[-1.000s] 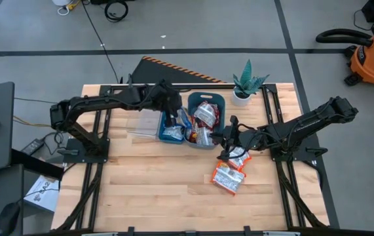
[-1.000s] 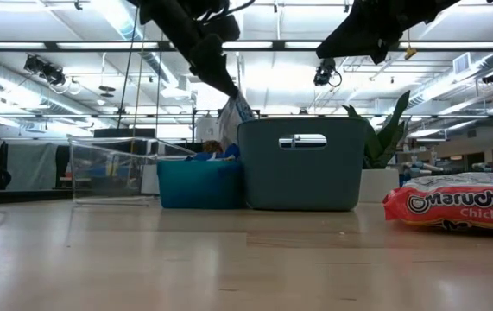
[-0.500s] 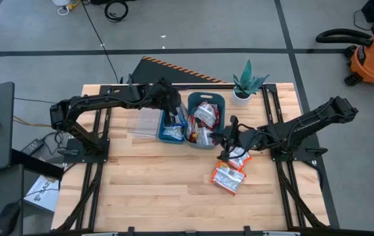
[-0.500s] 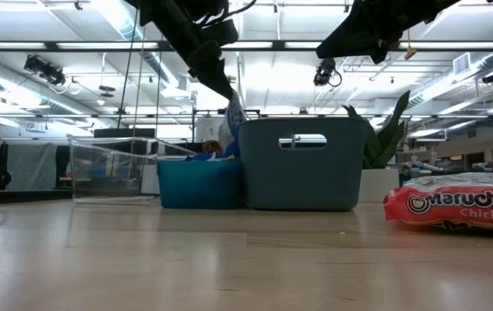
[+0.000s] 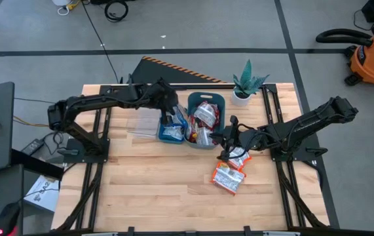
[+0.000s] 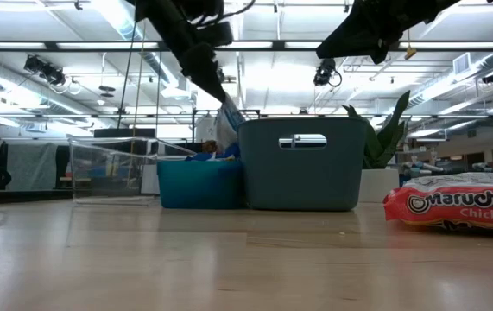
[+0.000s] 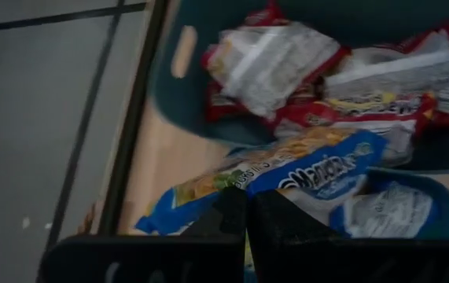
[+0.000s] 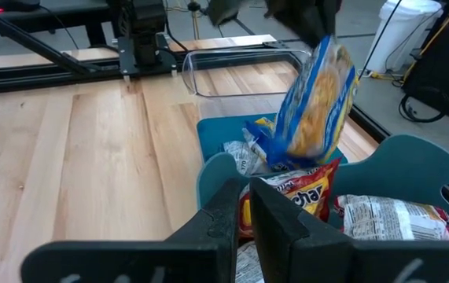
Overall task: Sort Maruchan noodles
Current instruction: Put the blue noodle pack into the blue bin
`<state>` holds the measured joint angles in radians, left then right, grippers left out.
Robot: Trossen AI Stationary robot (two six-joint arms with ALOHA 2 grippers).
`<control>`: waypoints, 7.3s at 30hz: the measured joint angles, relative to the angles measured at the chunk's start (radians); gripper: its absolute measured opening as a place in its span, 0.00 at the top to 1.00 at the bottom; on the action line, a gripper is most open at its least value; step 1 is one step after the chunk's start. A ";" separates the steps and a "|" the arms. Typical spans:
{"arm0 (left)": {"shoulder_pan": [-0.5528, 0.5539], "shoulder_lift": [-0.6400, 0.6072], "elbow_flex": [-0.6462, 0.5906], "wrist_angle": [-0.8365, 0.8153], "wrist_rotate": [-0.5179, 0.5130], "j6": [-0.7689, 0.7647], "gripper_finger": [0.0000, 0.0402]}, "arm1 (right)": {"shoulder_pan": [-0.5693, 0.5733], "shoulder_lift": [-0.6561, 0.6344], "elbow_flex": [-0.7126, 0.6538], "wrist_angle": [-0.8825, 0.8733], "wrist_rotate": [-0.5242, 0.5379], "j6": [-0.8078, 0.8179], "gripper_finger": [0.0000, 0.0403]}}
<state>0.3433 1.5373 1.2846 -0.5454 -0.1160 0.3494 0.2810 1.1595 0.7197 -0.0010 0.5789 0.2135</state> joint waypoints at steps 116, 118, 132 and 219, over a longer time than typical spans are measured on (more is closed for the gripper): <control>-0.120 0.051 0.000 -0.249 -0.276 -0.245 0.98 | 0.000 0.001 -0.103 0.201 -0.023 -0.006 0.90; -0.105 0.036 0.000 -0.211 -0.278 -0.245 0.97 | 0.000 0.001 -0.103 0.201 -0.023 -0.008 0.90; 0.126 0.001 0.000 0.003 0.065 -0.369 0.98 | 0.001 0.001 -0.103 0.186 -0.025 -0.005 0.90; -0.084 0.039 -0.096 -0.051 0.031 -0.780 0.91 | 0.046 0.000 -0.103 0.216 -0.027 -0.015 0.90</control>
<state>0.2592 1.5764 1.1890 -0.5966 -0.0850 -0.4304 0.3267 1.1599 0.6167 0.2150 0.5522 0.1986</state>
